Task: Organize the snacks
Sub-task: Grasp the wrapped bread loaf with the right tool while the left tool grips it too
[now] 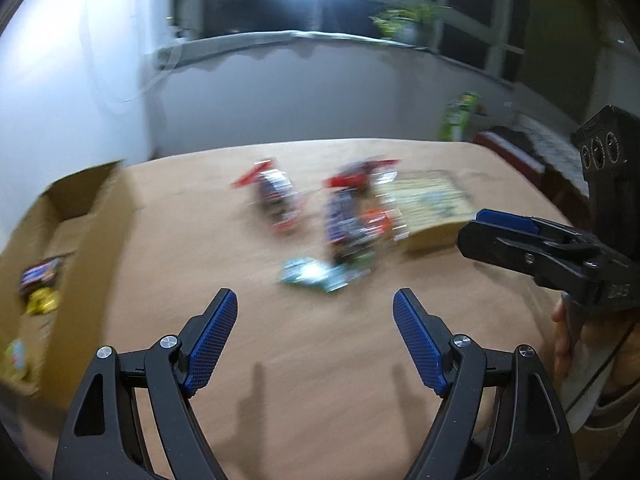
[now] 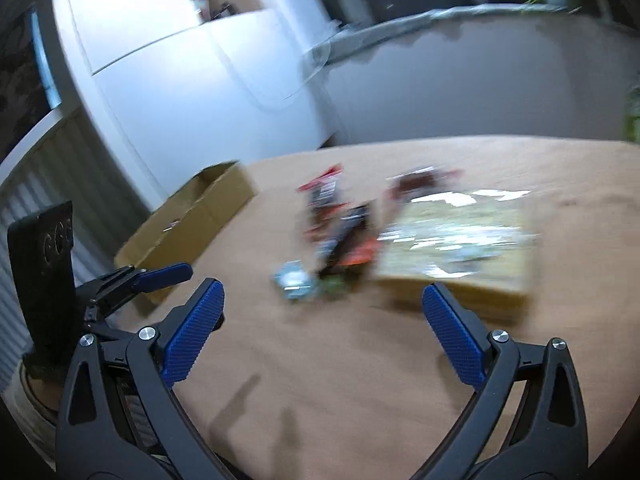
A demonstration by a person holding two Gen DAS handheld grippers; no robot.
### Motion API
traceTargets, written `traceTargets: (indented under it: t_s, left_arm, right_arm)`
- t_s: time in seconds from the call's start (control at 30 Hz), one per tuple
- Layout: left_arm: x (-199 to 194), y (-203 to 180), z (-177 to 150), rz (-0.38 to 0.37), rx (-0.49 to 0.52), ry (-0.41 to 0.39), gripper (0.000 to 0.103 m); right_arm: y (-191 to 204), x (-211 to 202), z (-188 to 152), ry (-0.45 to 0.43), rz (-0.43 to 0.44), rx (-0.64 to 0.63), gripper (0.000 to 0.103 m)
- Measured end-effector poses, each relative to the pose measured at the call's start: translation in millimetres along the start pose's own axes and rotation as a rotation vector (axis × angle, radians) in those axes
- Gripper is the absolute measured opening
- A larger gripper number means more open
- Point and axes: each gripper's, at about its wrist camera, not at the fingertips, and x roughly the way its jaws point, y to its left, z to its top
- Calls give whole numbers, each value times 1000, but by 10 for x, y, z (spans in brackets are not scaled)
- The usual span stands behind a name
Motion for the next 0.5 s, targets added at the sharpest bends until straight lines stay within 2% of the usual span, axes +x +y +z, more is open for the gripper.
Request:
traceTargets:
  t_s: [0.1, 0.17, 0.23, 0.3, 0.5]
  left_arm:
    - [226, -341, 96, -148, 53, -5, 80]
    - [405, -451, 129, -216, 55, 28, 80]
    - [651, -511, 168, -218, 39, 74, 79]
    - [813, -538, 212, -213, 30, 104, 78]
    - [1034, -583, 371, -206, 50, 123, 76]
  right_arm:
    - [-333, -178, 11, -35, -117, 38, 101]
    - [-600, -223, 24, -35, -153, 104, 101]
    - [-788, -211, 52, -27, -152, 145, 101]
    - [-916, -140, 98, -7, -135, 170, 97]
    - [-1038, 244, 228, 77, -80, 183, 86]
